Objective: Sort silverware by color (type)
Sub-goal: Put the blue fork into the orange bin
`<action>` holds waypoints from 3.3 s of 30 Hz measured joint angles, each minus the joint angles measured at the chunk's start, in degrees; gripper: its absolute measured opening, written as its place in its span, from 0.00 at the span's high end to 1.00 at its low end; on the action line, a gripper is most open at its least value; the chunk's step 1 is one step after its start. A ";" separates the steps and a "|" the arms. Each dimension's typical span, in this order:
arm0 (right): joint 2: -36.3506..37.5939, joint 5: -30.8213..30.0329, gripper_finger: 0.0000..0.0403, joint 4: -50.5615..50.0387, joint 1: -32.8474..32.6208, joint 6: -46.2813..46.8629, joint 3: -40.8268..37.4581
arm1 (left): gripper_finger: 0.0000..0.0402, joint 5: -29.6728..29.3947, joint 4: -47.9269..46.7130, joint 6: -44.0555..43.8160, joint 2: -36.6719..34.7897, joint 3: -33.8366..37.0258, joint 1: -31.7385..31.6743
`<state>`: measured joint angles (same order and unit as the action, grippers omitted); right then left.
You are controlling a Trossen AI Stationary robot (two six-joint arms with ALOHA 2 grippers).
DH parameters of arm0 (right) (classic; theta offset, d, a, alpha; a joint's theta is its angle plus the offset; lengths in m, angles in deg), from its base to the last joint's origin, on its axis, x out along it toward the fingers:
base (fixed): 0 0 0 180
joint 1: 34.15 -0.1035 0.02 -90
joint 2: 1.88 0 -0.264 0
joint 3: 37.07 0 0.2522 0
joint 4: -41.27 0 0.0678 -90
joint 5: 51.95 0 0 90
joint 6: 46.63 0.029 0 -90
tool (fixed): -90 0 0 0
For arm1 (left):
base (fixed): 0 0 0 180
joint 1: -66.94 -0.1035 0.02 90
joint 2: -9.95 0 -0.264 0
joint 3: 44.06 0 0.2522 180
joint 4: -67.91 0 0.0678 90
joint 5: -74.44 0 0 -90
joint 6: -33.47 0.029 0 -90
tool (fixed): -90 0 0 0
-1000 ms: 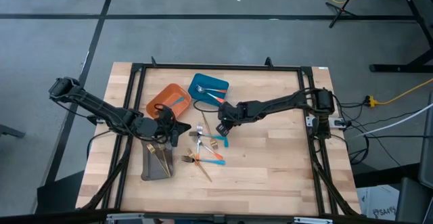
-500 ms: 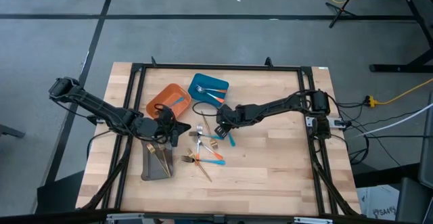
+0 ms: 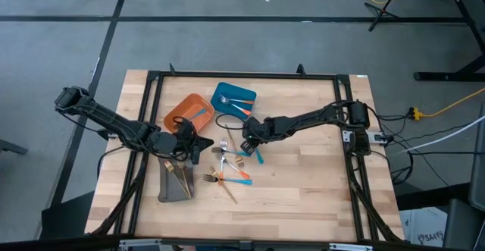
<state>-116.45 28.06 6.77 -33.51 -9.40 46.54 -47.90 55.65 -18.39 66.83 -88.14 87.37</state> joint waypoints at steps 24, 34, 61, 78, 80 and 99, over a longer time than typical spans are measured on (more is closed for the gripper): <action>0.02 -0.08 0.98 0.38 -0.02 -1.69 -0.15 | 0.93 -0.89 0.00 0.04 0.00 0.00 0.00; 2.37 1.21 0.99 -0.74 -0.82 -4.20 -0.41 | 0.93 -1.31 -0.22 0.04 0.01 0.00 0.00; 10.60 -1.60 1.00 -4.26 -4.00 -31.19 11.10 | 0.93 4.78 5.99 27.39 -2.97 0.07 0.49; 10.58 -7.61 1.00 -1.16 0.47 -67.60 27.73 | 0.93 16.63 5.63 33.53 -6.47 0.07 5.06; 10.52 -6.99 1.00 -1.25 1.63 -69.18 28.61 | 0.93 16.63 5.66 33.53 -6.47 0.07 5.20; -10.70 1.28 1.00 0.03 4.02 -80.00 54.60 | 0.93 24.36 6.71 32.74 -6.45 0.05 5.94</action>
<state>-127.15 29.34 6.80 -29.49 -89.39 101.14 -23.53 62.36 14.35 60.39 -88.09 93.30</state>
